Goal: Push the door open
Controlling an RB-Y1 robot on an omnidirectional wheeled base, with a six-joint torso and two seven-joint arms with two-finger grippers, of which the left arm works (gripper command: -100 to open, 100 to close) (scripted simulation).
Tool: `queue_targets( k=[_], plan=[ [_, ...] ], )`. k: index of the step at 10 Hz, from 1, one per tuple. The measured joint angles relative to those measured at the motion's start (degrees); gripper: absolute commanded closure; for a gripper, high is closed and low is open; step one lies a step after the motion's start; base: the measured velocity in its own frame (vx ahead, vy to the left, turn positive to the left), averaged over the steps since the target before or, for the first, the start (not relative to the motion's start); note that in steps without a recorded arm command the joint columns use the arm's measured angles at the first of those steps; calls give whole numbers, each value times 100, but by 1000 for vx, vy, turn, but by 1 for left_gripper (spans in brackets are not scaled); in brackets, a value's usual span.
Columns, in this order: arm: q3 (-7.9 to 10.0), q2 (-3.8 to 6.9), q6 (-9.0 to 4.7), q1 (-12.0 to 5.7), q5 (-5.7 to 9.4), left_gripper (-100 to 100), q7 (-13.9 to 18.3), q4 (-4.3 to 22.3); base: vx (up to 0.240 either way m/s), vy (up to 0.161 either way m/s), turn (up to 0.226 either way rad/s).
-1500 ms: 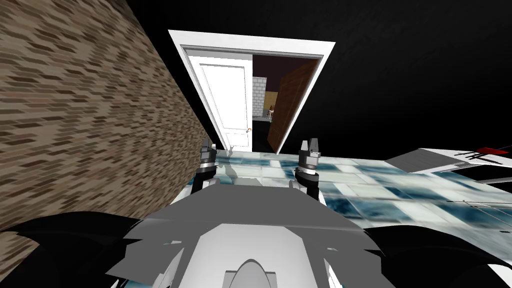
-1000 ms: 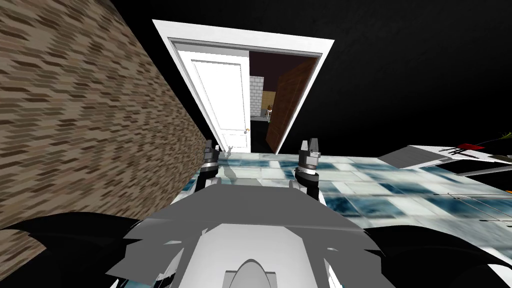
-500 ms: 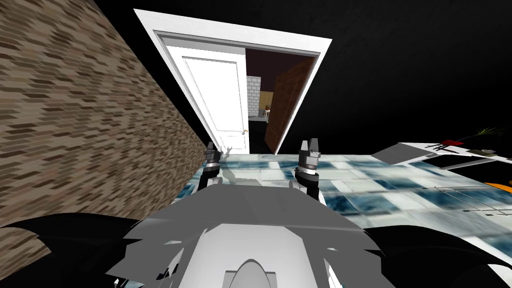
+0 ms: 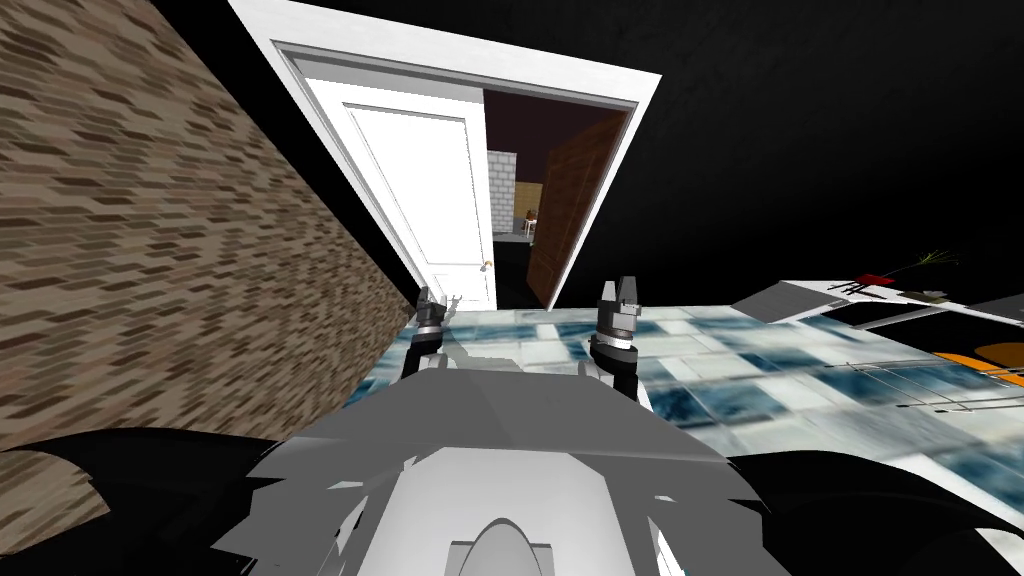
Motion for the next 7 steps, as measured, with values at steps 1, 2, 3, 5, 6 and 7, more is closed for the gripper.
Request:
queue_targets(
  k=[1,2,3,5,6,7],
  plan=[
    [-5,19,-33,-61,55,-100,96,129,87,30,-78],
    [5,54,-74,-135,117,-100,203,274,91,25,-71],
    [2,77,-118,-187,178,-100,312,404,95,28,-71],
    [-29,84,-181,-270,289,-100,512,614,98,28,-83],
    [-29,114,-225,-319,356,-100,629,745,89,43,-79],
    [-38,129,-277,-365,416,-100,742,878,102,45,-90]
  ],
)
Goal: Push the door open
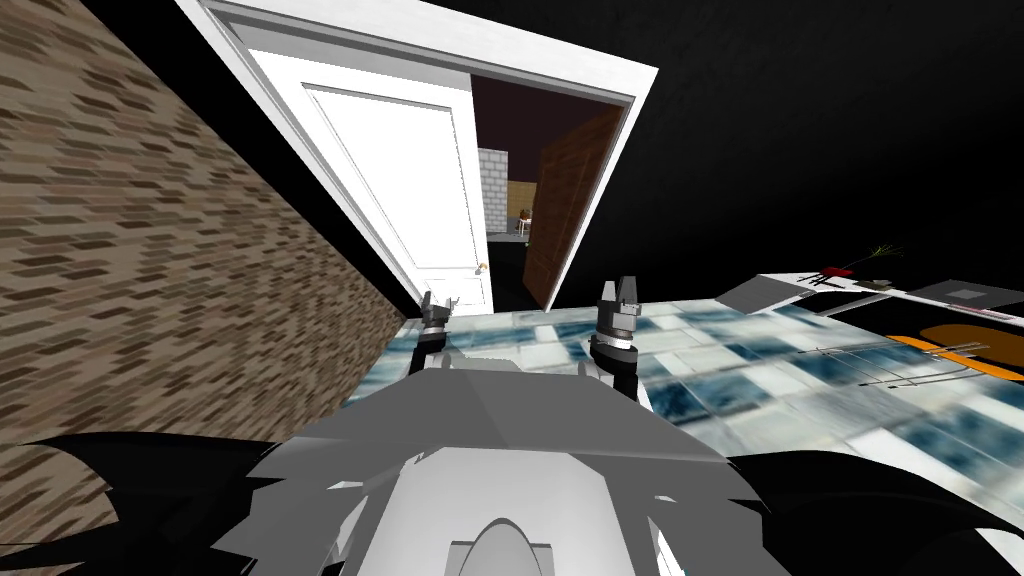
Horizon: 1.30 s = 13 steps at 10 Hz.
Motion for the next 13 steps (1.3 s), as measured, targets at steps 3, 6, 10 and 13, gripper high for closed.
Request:
queue_targets(
  k=[3,6,10,13],
  plan=[
    [-19,41,-149,-173,193,-100,349,428,101,36,-85],
    [-43,55,-270,-350,385,-100,685,831,87,38,-81],
    [-59,80,-462,-623,656,-100,1167,1444,92,36,-93],
    [-83,75,-619,-807,855,-100,1525,1889,94,50,-81]
  ],
)
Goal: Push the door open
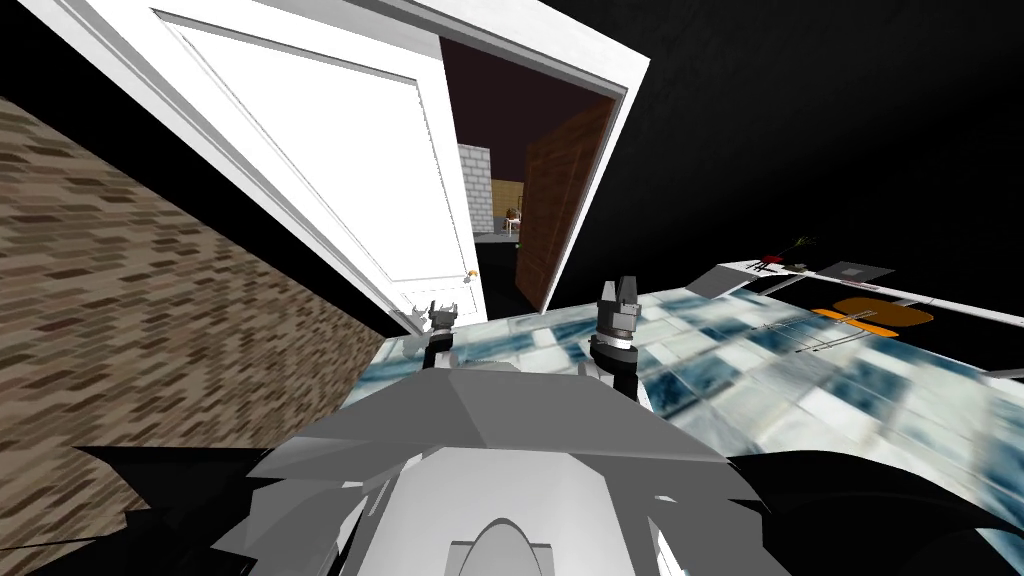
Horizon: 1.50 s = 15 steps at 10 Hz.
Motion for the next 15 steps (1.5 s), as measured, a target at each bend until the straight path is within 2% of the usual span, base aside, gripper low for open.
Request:
queue_targets(
  k=[8,10,15],
  plan=[
    [-45,-49,-349,-487,530,-100,935,1127,89,45,-86],
    [-64,-67,-476,-611,650,-100,1175,1447,88,45,-75],
    [-91,-153,-663,-865,948,-100,1694,2049,79,56,-76]
  ],
)
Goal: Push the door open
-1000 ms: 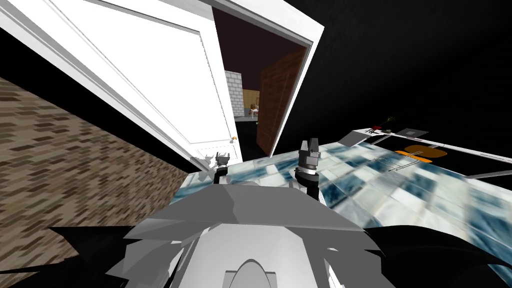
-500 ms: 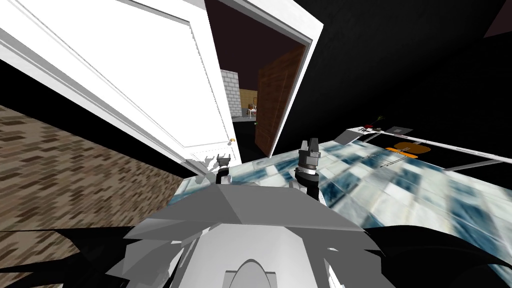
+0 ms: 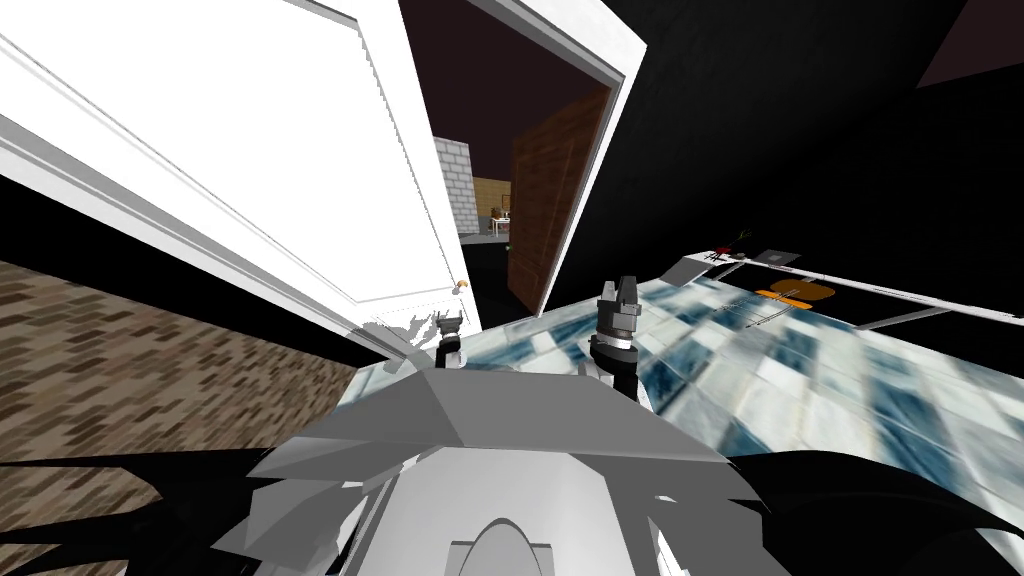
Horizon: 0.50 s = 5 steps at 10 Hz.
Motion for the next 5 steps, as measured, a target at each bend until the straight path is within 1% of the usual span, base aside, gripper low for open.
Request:
queue_targets(
  k=[1,2,3,4,5],
  plan=[
    [-6,-11,-47,-63,55,-100,109,147,72,56,-75],
    [-12,-26,-93,-112,110,-100,215,272,104,42,-122],
    [-28,-63,-166,-180,186,-100,357,462,101,60,-92],
    [-35,-95,-209,-227,253,-100,477,580,89,70,-61],
    [-34,-118,-232,-281,310,-100,568,685,100,72,-109]
  ],
)
